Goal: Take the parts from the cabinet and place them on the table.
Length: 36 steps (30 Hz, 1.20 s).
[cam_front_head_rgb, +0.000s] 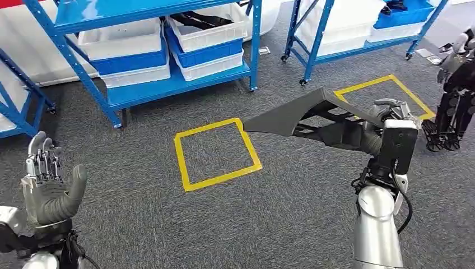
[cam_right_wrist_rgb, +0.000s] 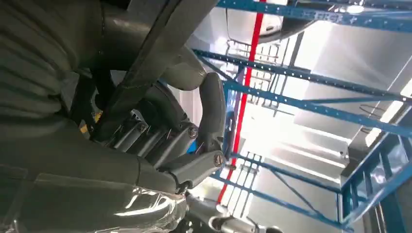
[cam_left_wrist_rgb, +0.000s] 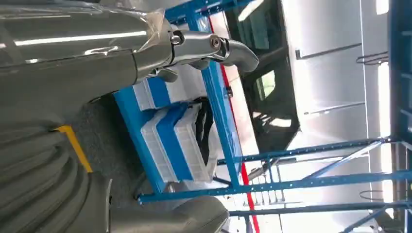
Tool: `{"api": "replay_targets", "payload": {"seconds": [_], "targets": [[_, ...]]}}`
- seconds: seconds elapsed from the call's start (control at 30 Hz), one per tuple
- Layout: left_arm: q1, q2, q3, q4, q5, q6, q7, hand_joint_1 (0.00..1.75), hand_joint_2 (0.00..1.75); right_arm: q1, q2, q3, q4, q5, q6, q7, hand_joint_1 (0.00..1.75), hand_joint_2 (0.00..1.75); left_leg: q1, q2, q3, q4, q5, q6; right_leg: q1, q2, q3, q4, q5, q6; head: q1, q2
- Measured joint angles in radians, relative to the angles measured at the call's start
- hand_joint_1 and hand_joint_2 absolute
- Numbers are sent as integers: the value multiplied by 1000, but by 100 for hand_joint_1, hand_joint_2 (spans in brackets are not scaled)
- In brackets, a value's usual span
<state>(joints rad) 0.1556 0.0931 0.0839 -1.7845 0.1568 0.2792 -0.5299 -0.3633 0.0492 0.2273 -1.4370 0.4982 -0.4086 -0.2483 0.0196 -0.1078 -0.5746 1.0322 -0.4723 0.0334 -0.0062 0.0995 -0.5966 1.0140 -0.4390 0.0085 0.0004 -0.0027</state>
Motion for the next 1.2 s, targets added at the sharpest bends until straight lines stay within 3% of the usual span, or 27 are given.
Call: {"api": "replay_targets", "payload": {"seconds": [0.1, 0.13, 0.17, 0.2, 0.23, 0.3, 0.33, 0.37, 0.4, 0.47, 0.5, 0.57, 0.63, 0.67, 0.7, 0.73, 0.8, 0.83, 0.87, 0.93, 0.97, 1.0, 1.03, 1.1, 1.13, 1.17, 1.2], "targets": [[13, -2, 3, 0, -4, -2, -1, 0, 175, -8, 6, -11, 11, 15, 0, 3, 175, 175, -15, 30, 1, -14, 2, -1, -20, 36, -17, -5, 14, 22, -11, 0], [14, -3, 3, 0, -5, -2, -1, 0, 175, -8, 5, -16, 12, 16, -1, 3, 175, 175, -9, 47, 7, -31, 11, 4, -7, 47, -27, -10, 18, 30, -8, 0], [15, -7, 3, 0, -6, -3, -1, 0, 175, -7, 5, -21, 13, 23, -3, 3, 175, 175, -6, 65, 12, -43, 21, 1, -11, -6, -36, 11, 9, 27, -11, 0], [19, -9, 4, 0, -7, -5, -2, 0, 175, -14, 6, -24, 14, 35, -10, 4, 175, 175, -4, 74, 12, -47, 22, 7, -2, -52, -54, 47, -15, 24, -6, 0], [21, -10, 4, 0, -8, -6, -3, 0, 175, -18, 6, -26, 16, 56, -16, 5, 175, 175, -4, 91, 10, -47, 23, 8, -5, -76, -89, 117, -48, 21, 1, 0], [23, -16, 3, 2, -11, -8, -3, 0, 175, -19, 5, -33, 18, 104, -42, 18, 175, 175, -6, 121, 7, -46, 23, 8, -8, -87, -154, 262, -101, 23, 3, 0], [21, -18, 3, 3, -12, -10, -1, 0, 175, -20, 1, -40, 18, 155, -68, 33, 175, 175, -6, 136, 6, -45, 23, 8, -11, -89, -167, 293, -105, 30, 3, 0], [21, -21, 3, 5, -13, -14, 1, 0, 175, -22, -5, -47, 17, 210, -99, 45, 175, 175, -6, 150, 6, -45, 23, 8, -15, -91, -152, 271, -94, 40, 3, 0], [19, -23, 3, 5, -14, -18, 4, 0, 175, -26, -11, -59, 9, 264, -130, 57, 175, 175, -6, 163, 6, -45, 23, 7, -18, -98, -112, 202, -67, 52, 3, 0], [15, -27, 0, 6, -14, -21, 10, 0, 175, -41, -24, -83, -19, 340, -170, 81, 175, 175, -4, 185, 9, -40, 18, 0, -24, -146, -3, 4, -2, 70, 3, 0], [11, -27, -1, 6, -14, -22, 11, 0, 175, -47, -30, -92, -34, 369, -178, 90, 175, 175, -9, 194, 8, -39, 17, -6, -16, -166, 3, -11, -10, 58, 2, 0], [3, -28, -2, 7, -14, -25, 14, 0, 175, -59, -38, -107, -55, 393, -180, 101, 175, 175, -13, 210, 7, -33, 13, -16, -10, -140, 3, -17, 2, 41, 1, 0], [-1, -29, -6, 11, -13, -25, 15, 0, 175, -60, -48, -120, -69, 397, -180, 109, 175, 175, -11, 232, 12, -35, 11, -21, -11, -118, -2, -16, 5, 32, 0, 0], [-5, -29, -7, 11, -13, -24, 16, 0, 175, -60, -48, -124, -78, 400, -180, 111, 175, 175, -2, 211, 8, -26, -3, -32, -23, -106, 0, -19, 10, 23, 0, 0], [-6, -30, -8, 12, -13, -24, 15, 0, 175, -63, -48, -127, -85, 401, -181, 111, 175, 175, 0, 159, -3, 7, -33, -34, -22, -96, -2, -19, 11, 20, 0, 0], [-6, -30, -10, 12, -13, -24, 16, 0, 175, -65, -48, -128, -87, 403, -181, 111, 175, 175, 0, 129, -32, 76, -77, -34, -21, -89, -2, -19, 13, 11, -1, 0], [-6, -31, -10, 17, -10, -24, 16, 0, 175, -65, -48, -130, -88, 421, -194, 111, 175, 175, 0, 108, -109, 242, -148, -34, -17, -66, -6, -18, 16, 6, -2, 0], [-6, -31, -10, 19, -8, -25, 17, 0, 175, -65, -49, -131, -88, 428, -200, 111, 175, 175, 0, 108, -133, 288, -157, -33, -15, -54, -8, -18, 18, 4, -1, 0], [-9, -32, -11, 22, -8, -27, 18, 0, 175, -67, -51, -133, -91, 434, -207, 112, 175, 175, 0, 108, -133, 286, -143, -30, -13, -41, -9, -18, 20, 1, -2, 0], [-28, -37, -11, 26, -14, -29, 27, 0, 175, -74, -54, -138, -106, 452, -208, 122, 175, 175, 0, 100, -74, 162, -62, -21, -13, -17, -9, -15, 20, 2, -2, 0], [-38, -40, -11, 27, -22, -30, 36, 0, 175, -84, -56, -142, -116, 469, -208, 130, 175, 175, 0, 76, -27, 67, -14, -15, -13, -6, -9, -11, 20, 2, -3, 0], [-48, -43, -11, 27, -31, -31, 43, 0, 175, -92, -58, -144, -124, 486, -211, 136, 175, 175, 4, 18, 5, 3, -6, -8, -18, 2, -12, -9, 21, 4, -1, 0], [-50, -47, -12, 27, -39, -34, 52, 0, 175, -100, -59, -145, -132, 503, -218, 140, 175, 175, 4, 14, 13, -13, -10, -11, -6, 13, -21, -5, 23, 9, 1, 0], [-59, -53, -12, 28, -52, -35, 60, 0, 175, -99, -66, -148, -146, 530, -230, 149, 175, 175, -8, 38, 8, -10, -9, -10, -18, 36, -31, -10, 33, 24, -1, 0], [-67, -56, -12, 28, -53, -37, 63, 0, 175, -95, -67, -152, -151, 538, -236, 152, 175, 175, -12, 50, 9, -11, -6, -6, -21, 49, -33, -15, 39, 32, -2, 0], [-77, -61, -12, 28, -55, -38, 64, 0, 175, -94, -71, -159, -157, 545, -242, 153, 175, 175, -5, 67, 12, -27, 5, 4, -10, 55, -45, -14, 40, 40, 0, 0], [-90, -65, -12, 29, -56, -40, 68, 0, 175, -90, -73, -162, -159, 553, -251, 154, 175, 175, -4, 80, 15, -33, 11, 7, -16, -5, -54, 6, 28, 37, -1, 0]]}}
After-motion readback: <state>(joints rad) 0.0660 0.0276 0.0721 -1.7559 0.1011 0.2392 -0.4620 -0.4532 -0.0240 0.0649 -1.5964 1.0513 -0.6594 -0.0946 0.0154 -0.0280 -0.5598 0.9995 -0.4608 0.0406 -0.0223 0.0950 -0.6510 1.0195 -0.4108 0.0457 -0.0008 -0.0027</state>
